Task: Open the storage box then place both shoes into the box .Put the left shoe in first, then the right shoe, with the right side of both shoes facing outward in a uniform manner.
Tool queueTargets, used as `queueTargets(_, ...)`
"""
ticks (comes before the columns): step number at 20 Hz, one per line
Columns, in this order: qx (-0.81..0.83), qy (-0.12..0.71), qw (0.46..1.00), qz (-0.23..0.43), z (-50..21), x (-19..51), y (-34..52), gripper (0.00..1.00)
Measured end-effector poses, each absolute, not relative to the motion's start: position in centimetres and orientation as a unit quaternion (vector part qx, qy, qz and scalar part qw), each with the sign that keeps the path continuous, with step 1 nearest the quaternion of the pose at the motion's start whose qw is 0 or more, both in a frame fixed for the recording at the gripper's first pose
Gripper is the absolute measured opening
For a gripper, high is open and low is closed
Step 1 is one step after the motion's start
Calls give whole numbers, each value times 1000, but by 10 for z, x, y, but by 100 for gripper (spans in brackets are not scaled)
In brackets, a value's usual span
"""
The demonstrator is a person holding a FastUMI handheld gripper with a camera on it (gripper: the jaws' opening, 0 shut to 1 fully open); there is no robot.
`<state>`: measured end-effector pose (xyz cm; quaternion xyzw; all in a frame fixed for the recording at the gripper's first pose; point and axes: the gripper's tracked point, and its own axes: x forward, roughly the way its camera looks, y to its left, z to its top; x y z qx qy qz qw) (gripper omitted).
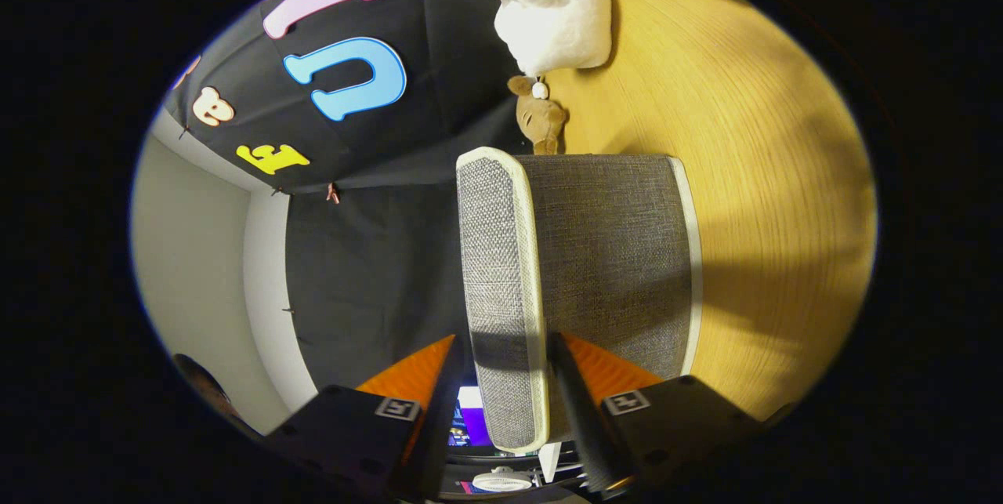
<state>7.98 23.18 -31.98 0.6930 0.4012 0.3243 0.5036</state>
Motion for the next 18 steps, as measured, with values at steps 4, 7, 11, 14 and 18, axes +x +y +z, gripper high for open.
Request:
queueTargets(4, 708, 366, 504, 334, -308, 86, 219, 17)
queueTargets(7, 695, 371, 521, 328, -304, 87, 222, 5)
queueTargets(11, 680, 359, 556, 316, -281, 92, 216, 5)
queueTargets(14, 667, 339, 579, 322, -247, 95, 216, 5)
queueTargets(18, 653, 319, 594, 346, -188, 114, 232, 5)
